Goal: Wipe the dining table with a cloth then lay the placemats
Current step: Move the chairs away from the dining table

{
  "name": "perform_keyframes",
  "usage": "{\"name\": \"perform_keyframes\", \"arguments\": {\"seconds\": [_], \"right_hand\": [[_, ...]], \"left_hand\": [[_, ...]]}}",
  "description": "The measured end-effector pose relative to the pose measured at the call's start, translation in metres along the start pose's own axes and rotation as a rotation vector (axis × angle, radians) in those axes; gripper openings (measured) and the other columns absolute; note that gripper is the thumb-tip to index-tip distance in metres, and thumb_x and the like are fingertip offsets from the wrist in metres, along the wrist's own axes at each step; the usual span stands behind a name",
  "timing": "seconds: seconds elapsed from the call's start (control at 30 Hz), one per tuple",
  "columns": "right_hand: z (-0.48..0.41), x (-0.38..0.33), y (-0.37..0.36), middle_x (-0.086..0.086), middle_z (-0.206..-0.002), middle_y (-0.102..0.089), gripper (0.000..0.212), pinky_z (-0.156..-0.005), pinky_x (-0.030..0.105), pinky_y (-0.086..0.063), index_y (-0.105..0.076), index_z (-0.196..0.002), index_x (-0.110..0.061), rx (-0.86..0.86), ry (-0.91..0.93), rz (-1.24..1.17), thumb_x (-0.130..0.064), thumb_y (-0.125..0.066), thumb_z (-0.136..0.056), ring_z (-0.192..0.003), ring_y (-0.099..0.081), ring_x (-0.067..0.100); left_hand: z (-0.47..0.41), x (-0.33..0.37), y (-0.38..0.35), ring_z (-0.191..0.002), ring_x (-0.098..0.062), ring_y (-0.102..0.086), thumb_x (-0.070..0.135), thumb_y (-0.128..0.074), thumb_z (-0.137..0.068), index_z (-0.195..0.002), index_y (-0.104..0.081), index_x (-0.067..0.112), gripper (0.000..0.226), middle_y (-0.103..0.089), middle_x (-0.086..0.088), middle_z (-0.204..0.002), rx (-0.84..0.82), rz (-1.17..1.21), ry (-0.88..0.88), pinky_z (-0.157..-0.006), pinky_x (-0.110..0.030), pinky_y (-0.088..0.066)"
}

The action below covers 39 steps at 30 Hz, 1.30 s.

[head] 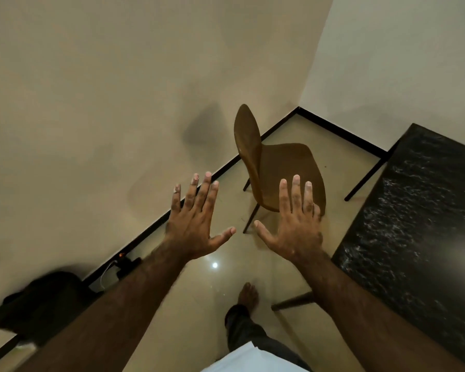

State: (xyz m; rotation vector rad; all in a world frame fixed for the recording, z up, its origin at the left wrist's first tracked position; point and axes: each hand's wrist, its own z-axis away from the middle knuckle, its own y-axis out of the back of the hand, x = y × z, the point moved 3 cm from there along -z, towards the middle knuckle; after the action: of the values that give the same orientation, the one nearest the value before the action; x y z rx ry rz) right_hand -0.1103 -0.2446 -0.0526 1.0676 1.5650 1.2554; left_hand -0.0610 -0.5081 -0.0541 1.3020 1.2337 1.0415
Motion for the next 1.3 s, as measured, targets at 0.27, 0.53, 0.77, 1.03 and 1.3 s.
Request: {"name": "perform_keyframes", "arguments": {"seconds": [0.27,0.53,0.77,1.03,1.3], "right_hand": [[-0.127,0.012,-0.031,0.012,-0.187,0.016,0.129,-0.124,0.071,-0.036,0.003,-0.18,-0.02,-0.024,-0.016,-0.053,-0.096,-0.043,-0.087,-0.173,0.0,0.044],[-0.222,0.023,-0.049,0.014,-0.188,0.009,0.126,-0.124,0.07,-0.036,-0.003,-0.181,-0.017,-0.004,-0.03,-0.046,-0.094,-0.041,-0.088,-0.173,-0.004,0.044],[-0.29,0.022,-0.079,0.013,-0.188,0.008,0.127,-0.123,0.07,-0.036,-0.004,-0.181,-0.02,-0.02,-0.121,-0.045,-0.094,-0.046,-0.087,-0.174,-0.003,0.042],[-0.372,0.009,-0.081,0.008,-0.189,0.008,0.121,-0.125,0.07,-0.032,-0.005,-0.181,-0.024,0.018,-0.308,-0.046,-0.096,-0.037,-0.09,-0.174,0.0,0.038],[-0.41,0.007,-0.089,0.006,-0.187,0.017,0.122,-0.13,0.068,-0.029,0.005,-0.18,-0.027,-0.032,-0.51,-0.055,-0.094,-0.042,-0.09,-0.174,0.005,0.037]], "left_hand": [[-0.122,-0.033,-0.005,-0.172,-0.034,0.016,0.096,-0.02,-0.095,-0.178,0.002,0.012,0.12,0.02,-0.01,-0.185,0.013,-0.021,-0.012,-0.134,-0.069,-0.005],[-0.225,-0.058,-0.028,-0.173,-0.034,0.01,0.096,-0.025,-0.096,-0.178,-0.004,0.011,0.12,0.013,-0.011,-0.187,0.055,-0.022,-0.049,-0.134,-0.07,-0.007],[-0.332,-0.092,-0.057,-0.173,-0.036,0.006,0.096,-0.03,-0.096,-0.178,-0.007,0.01,0.121,0.009,-0.012,-0.187,0.054,0.032,-0.144,-0.134,-0.072,-0.009],[-0.46,-0.135,-0.066,-0.173,-0.037,0.006,0.096,-0.03,-0.096,-0.178,-0.003,0.009,0.123,0.012,-0.012,-0.187,0.065,0.085,-0.312,-0.133,-0.074,-0.01],[-0.567,-0.128,-0.071,-0.172,-0.036,0.013,0.098,-0.022,-0.095,-0.178,0.004,0.011,0.123,0.019,-0.011,-0.185,0.019,0.1,-0.489,-0.134,-0.072,0.0]]}}
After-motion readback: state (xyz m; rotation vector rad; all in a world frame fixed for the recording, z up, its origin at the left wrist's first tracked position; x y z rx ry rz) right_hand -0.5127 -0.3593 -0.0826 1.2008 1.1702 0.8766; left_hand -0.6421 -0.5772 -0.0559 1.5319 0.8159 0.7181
